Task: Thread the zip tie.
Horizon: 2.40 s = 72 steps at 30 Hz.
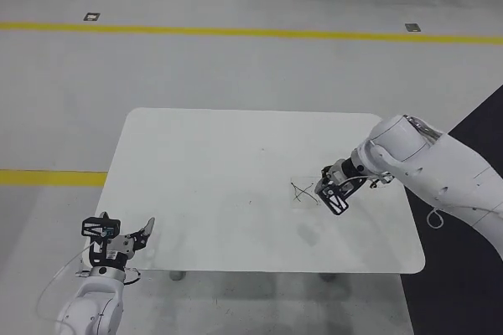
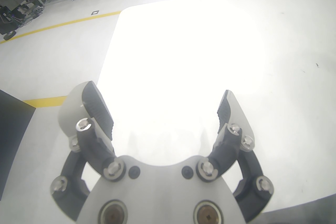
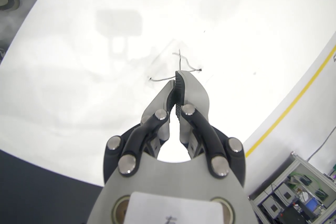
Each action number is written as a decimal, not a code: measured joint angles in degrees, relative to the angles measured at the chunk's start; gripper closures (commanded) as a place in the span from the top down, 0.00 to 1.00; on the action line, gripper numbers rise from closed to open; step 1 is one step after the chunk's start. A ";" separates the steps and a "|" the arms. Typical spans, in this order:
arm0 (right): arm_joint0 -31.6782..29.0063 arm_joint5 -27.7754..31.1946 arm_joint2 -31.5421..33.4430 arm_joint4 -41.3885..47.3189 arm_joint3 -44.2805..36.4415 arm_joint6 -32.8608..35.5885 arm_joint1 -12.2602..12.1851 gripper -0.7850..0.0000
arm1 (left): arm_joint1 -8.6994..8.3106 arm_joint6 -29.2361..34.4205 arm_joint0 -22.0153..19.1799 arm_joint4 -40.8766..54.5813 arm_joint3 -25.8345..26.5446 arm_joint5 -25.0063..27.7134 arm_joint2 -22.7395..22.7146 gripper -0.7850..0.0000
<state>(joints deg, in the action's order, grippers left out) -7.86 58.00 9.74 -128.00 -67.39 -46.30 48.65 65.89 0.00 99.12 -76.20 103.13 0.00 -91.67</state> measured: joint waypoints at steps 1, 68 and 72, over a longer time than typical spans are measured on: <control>0.01 0.00 0.00 -0.14 -0.28 0.00 -0.21 0.14 | 0.00 0.00 0.00 0.00 0.00 0.00 0.00 1.00; -3.15 -1.51 0.00 -24.03 27.65 -1.52 26.12 0.16 | 0.00 0.00 0.00 0.00 0.00 0.00 0.00 1.00; -3.15 -2.29 0.00 -24.75 29.04 -2.29 26.77 0.15 | 0.00 0.00 0.00 0.00 0.00 0.00 0.00 1.00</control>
<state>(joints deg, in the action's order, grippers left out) -11.01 55.71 9.74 -152.76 -38.35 -48.59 75.42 65.89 0.00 99.12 -76.20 103.13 0.00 -91.67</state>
